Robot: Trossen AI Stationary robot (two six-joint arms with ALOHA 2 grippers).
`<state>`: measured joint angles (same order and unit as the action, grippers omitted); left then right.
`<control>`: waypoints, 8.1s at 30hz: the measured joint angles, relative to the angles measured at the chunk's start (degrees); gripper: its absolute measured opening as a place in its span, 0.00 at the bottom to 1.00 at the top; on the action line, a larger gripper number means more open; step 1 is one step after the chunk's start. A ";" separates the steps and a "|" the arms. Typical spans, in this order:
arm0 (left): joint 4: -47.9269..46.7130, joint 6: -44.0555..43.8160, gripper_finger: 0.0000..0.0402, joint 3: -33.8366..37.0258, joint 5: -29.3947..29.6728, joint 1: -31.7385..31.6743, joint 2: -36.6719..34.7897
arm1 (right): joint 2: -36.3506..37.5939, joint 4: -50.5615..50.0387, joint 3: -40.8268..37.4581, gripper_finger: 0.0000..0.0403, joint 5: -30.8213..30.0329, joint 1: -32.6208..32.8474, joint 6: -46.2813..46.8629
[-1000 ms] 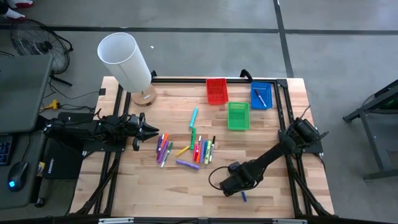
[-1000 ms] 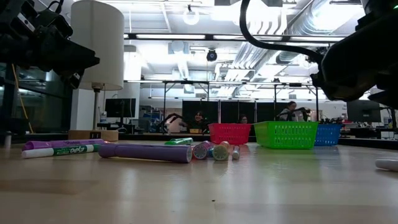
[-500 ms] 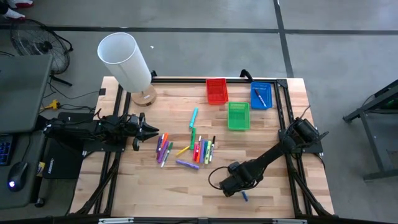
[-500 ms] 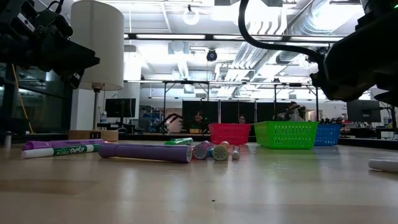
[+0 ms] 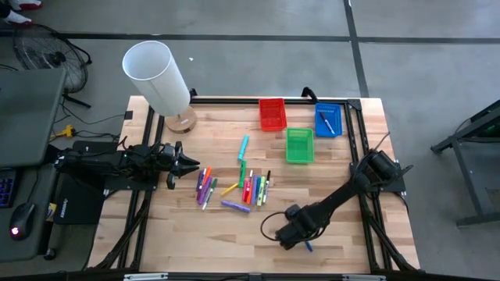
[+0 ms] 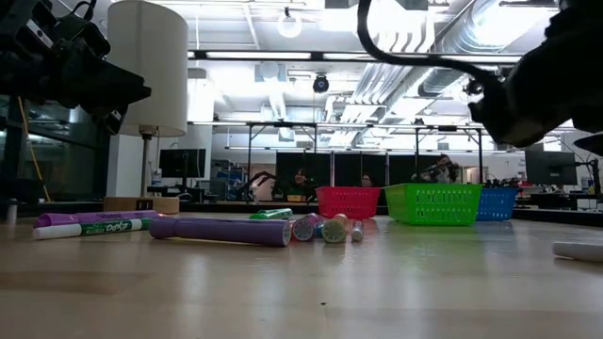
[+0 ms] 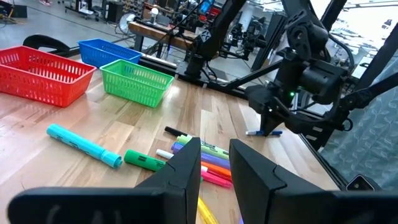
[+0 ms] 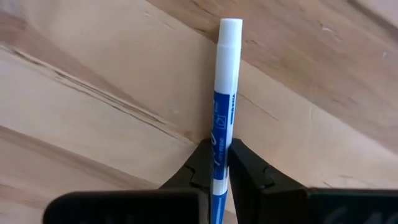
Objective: Pick & Place Markers
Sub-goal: Put the blue marker in the blue bin, then put the black marker in the blue bin
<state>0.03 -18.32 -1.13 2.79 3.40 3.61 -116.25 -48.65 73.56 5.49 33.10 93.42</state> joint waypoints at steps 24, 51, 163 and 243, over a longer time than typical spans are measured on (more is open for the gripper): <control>-0.04 0.01 0.21 0.00 0.00 0.00 0.01 | 12.84 -14.44 4.33 0.04 -20.48 -12.23 -20.77; -0.06 -0.01 0.21 0.02 0.00 0.00 -0.01 | 26.36 -21.72 4.40 0.04 -23.60 -57.35 -58.39; -0.07 -0.01 0.21 0.00 0.00 0.00 -0.01 | 13.97 -27.12 9.95 0.32 -14.12 -52.43 -56.72; -0.04 -0.01 0.21 0.01 0.00 0.00 0.00 | -3.39 -1.77 10.03 0.32 -6.55 -25.18 -14.27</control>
<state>-0.01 -18.33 -1.12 2.79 3.40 3.60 -119.63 -50.42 83.58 -1.06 7.91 79.15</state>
